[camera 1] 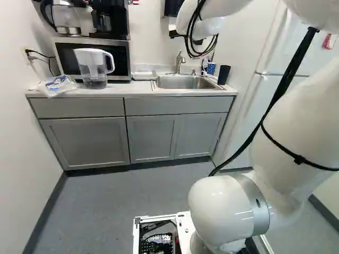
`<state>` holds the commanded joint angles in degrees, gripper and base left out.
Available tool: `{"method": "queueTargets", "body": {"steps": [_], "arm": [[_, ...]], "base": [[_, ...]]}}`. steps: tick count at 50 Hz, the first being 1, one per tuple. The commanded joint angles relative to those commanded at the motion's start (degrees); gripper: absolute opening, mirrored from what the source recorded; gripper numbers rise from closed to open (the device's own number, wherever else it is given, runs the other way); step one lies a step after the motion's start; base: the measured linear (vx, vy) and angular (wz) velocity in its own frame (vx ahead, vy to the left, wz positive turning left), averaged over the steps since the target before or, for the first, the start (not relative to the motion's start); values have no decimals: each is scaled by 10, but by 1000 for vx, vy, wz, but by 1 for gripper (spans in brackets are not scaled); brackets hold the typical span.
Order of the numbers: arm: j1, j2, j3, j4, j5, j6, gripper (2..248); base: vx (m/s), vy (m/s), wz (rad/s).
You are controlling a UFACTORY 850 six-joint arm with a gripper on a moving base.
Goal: Rinse the cup and place it in the tray
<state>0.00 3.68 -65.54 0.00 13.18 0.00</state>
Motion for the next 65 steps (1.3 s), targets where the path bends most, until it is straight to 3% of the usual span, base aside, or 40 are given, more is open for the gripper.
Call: {"method": "queueTargets", "body": {"steps": [23, 65], "arm": [[0, -5, -31, 0, -29, 0, 247], [0, -5, -31, 0, -29, 0, 247]], "base": [[0, 0, 0], [2, 0, 3]]}}
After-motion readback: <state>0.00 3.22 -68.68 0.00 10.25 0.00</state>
